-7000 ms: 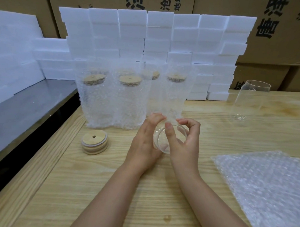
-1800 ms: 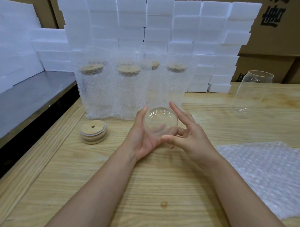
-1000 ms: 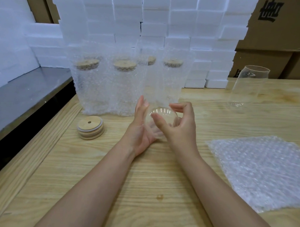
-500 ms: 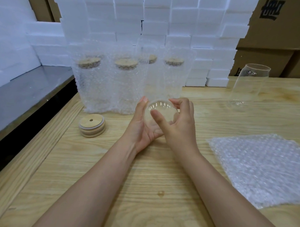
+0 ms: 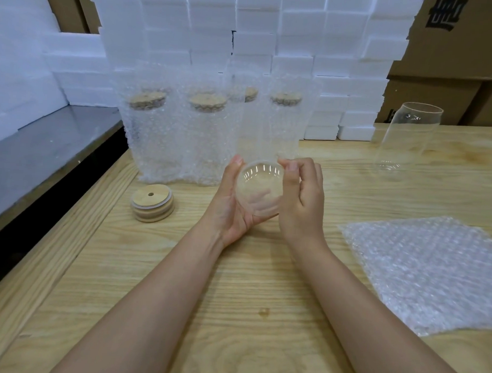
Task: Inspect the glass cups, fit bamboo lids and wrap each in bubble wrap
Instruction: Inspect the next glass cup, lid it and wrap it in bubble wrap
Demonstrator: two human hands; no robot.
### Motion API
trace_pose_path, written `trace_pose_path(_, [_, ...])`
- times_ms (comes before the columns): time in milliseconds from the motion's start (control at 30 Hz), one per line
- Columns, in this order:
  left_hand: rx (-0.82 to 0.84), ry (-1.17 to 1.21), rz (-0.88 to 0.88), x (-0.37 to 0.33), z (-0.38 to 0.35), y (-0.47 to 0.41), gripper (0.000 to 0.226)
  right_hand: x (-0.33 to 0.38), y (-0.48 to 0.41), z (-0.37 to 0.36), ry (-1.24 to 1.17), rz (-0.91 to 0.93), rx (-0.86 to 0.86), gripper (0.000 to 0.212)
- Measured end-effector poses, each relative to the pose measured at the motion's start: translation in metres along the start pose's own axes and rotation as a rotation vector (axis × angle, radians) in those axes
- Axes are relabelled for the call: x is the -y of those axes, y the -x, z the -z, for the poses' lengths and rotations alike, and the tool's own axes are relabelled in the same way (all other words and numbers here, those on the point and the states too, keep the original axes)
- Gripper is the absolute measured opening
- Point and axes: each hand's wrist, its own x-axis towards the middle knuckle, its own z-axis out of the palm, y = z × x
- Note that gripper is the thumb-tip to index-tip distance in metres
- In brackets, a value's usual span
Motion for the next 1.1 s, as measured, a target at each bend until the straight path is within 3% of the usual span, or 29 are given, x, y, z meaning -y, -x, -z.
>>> trace_pose_path(100, [-0.017, 0.033, 0.031, 0.0, -0.002, -0.001, 0.07, 0.002, 0.001, 0.0, -0.09, -0.085, -0.045, 0.012])
trace_pose_path(300, [-0.111, -0.002, -0.064, 0.004, -0.008, 0.0, 0.071, 0.0, -0.004, 0.005, -0.289, -0.478, -0.081, 0.032])
trace_pose_path(400, [-0.123, 0.009, -0.032, 0.003, -0.007, -0.001, 0.068, 0.001, -0.002, 0.009, -0.354, -0.398, 0.043, 0.027])
trace_pose_path(500, [-0.057, 0.045, 0.017, -0.002, -0.005, -0.001, 0.07, 0.003, 0.001, 0.011, -0.232, -0.234, 0.198, 0.034])
trace_pose_path(633, [-0.044, 0.036, -0.011, -0.006, -0.004, 0.001, 0.067, 0.004, 0.002, 0.008, -0.177, -0.232, 0.266, 0.033])
trace_pose_path(967, [-0.06, -0.103, -0.048, -0.005, -0.005, -0.001, 0.059, 0.001, -0.001, 0.006, -0.244, -0.237, 0.182, 0.035])
trace_pose_path(1067, [-0.091, -0.158, -0.16, -0.002, -0.005, -0.001, 0.048, -0.002, -0.001, 0.005, -0.268, -0.34, 0.061, 0.044])
trace_pose_path(1100, [-0.105, -0.188, -0.204, -0.001, -0.004, -0.002, 0.061, -0.003, -0.002, 0.005, -0.294, -0.394, -0.004, 0.045])
